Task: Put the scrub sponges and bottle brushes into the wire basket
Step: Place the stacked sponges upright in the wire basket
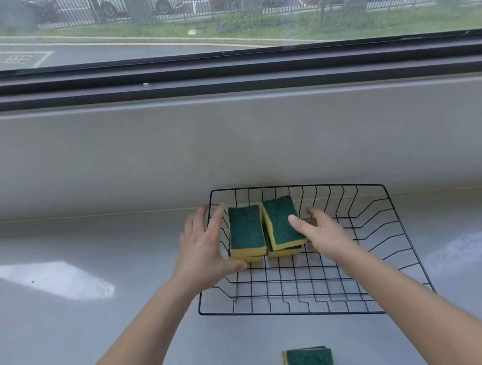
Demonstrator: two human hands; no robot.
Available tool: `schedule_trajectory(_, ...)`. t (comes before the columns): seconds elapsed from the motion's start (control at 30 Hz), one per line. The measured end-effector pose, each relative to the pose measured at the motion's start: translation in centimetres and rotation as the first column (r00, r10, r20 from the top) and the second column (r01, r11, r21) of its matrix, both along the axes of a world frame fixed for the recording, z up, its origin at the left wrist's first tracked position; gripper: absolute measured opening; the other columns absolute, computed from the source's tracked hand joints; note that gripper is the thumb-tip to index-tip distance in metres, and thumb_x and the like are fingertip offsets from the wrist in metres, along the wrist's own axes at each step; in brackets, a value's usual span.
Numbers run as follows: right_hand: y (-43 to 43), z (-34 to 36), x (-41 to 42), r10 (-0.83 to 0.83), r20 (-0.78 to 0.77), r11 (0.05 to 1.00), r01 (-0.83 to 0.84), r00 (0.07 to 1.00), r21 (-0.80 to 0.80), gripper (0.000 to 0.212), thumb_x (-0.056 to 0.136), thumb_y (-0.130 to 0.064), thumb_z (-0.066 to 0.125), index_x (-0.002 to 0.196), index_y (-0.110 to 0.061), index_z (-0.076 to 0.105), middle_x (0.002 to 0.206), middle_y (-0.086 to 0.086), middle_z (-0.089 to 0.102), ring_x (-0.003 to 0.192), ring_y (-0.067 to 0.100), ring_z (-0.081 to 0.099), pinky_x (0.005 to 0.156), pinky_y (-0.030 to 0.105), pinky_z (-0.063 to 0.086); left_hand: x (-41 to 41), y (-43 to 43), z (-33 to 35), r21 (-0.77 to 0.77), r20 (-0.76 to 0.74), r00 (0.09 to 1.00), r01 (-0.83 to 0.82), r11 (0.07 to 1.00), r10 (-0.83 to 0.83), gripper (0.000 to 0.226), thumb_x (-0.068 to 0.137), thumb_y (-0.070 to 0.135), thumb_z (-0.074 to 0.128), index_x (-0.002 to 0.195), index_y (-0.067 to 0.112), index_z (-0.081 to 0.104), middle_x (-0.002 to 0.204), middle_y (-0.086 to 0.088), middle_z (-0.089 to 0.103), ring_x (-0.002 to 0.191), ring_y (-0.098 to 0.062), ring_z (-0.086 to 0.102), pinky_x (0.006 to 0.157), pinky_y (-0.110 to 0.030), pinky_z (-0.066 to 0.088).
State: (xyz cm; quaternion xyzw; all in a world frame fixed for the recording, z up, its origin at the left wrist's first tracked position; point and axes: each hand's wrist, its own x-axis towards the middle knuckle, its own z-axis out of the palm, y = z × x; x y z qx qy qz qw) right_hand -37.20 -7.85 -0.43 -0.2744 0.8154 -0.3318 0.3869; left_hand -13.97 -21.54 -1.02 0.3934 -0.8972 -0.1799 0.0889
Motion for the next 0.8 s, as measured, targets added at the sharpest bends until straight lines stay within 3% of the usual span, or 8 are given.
schedule_trajectory(0.1, 0.2, -1.1, 1.0, -0.025, 0.045, 1.0, 0.025, 0.999, 0.012, 0.087, 0.086, -0.067, 0.061, 0.155, -0.022, 0.031, 0.145, 0.003, 0.055, 0.127, 0.026, 0.057, 0.105, 0.051, 0.051, 0.9, 0.7, -0.8, 0.113, -0.077, 0.997, -0.016, 0.993, 0.025, 0.118, 0.059, 0.061, 0.08, 0.15, 0.041, 0.007, 0.158, 0.003, 0.008, 0.145, -0.02, 0.009, 0.113, -0.041, 0.031)
schedule_trajectory(0.23, 0.0, -1.3, 2.4, -0.065, 0.063, 0.997, 0.068, 0.996, -0.038, 0.076, 0.086, -0.062, 0.065, 0.147, -0.022, 0.042, 0.121, -0.005, 0.061, 0.11, 0.018, 0.062, 0.098, 0.048, 0.056, 0.2, 0.9, -0.8, 0.014, 0.003, 1.0, -0.023, 1.0, 0.023, 0.11, 0.064, 0.056, 0.08, 0.149, 0.035, 0.013, 0.156, -0.005, 0.014, 0.143, -0.026, 0.018, 0.108, -0.042, 0.039)
schedule_trajectory(0.4, -0.1, -1.1, 3.4, -0.057, -0.005, 0.998, 0.057, 0.998, -0.034, 0.08, 0.082, -0.07, 0.063, 0.145, -0.025, 0.044, 0.131, -0.007, 0.06, 0.119, 0.018, 0.058, 0.1, 0.045, 0.053, -0.6, 0.5, -0.6, -0.02, 0.017, 0.997, -0.077, 0.997, 0.078, 0.102, 0.066, 0.047, 0.079, 0.148, 0.032, 0.02, 0.151, -0.008, 0.025, 0.137, -0.028, 0.029, 0.097, -0.041, 0.048)
schedule_trajectory(0.5, 0.5, -0.8, 3.4, -0.074, -0.024, 0.996, 0.073, 0.997, -0.047, 0.083, 0.079, -0.074, 0.061, 0.145, -0.028, 0.044, 0.124, -0.01, 0.058, 0.118, 0.019, 0.06, 0.098, 0.047, 0.055, -0.2, 0.6, -0.7, 0.028, -0.005, 0.996, -0.091, 0.995, 0.091, 0.105, 0.064, 0.049, 0.079, 0.147, 0.036, 0.017, 0.152, -0.004, 0.022, 0.137, -0.026, 0.028, 0.095, -0.041, 0.05)
schedule_trajectory(0.8, 3.0, 0.8, 4.4, -0.074, -0.034, 0.995, 0.071, 0.997, -0.069, 0.07, 0.093, -0.057, 0.058, 0.15, -0.022, 0.039, 0.134, 0.002, 0.059, 0.118, 0.023, 0.06, 0.103, 0.05, 0.051, 1.0, 3.2, 0.7, 0.072, -0.051, 0.993, -0.104, 0.992, 0.108, 0.085, 0.08, 0.042, 0.066, 0.151, 0.028, 0.021, 0.154, -0.008, 0.021, 0.142, -0.028, 0.022, 0.112, -0.041, 0.034)
